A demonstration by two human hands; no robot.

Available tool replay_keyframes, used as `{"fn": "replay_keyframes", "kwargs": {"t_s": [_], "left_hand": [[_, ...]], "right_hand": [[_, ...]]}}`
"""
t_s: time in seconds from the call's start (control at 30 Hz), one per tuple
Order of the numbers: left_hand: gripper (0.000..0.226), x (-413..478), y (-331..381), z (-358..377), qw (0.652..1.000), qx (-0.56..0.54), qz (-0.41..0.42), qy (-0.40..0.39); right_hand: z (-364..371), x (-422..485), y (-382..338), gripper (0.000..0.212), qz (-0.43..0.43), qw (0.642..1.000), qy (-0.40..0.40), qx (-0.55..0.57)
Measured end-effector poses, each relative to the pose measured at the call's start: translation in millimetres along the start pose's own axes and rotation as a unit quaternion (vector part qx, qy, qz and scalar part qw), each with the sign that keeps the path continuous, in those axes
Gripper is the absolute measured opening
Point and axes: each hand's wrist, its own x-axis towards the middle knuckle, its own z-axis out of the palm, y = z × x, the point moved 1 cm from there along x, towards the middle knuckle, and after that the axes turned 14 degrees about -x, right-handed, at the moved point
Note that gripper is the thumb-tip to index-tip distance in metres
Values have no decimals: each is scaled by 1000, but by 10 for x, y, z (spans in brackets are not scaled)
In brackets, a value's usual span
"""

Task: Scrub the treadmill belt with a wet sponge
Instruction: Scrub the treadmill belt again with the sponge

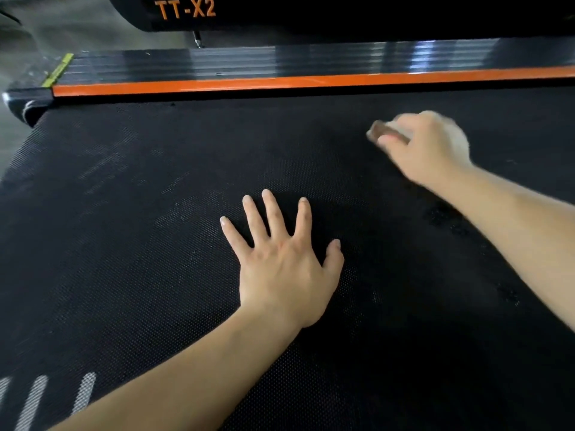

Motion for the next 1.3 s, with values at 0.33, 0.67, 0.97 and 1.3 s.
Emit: {"fn": "replay_keyframes", "kwargs": {"t_s": [0.33, 0.67, 0.97, 1.3], "left_hand": [[80, 1, 12, -4, 1000, -10, -5, 10], [79, -2, 18, -20, 1000, -19, -10, 10], [79, -4, 22, -2, 1000, -18, -10, 9], [79, -8, 27, -10, 1000, -19, -7, 7]], "right_hand": [[-80, -625, -107, 22, -85, 996, 27, 18], [-220, -1211, -230, 21, -97, 994, 16, 42], [-208, -1416, -324, 31, -66, 996, 32, 49], [-259, -1404, -213, 29, -7, 999, 38, 37]]}}
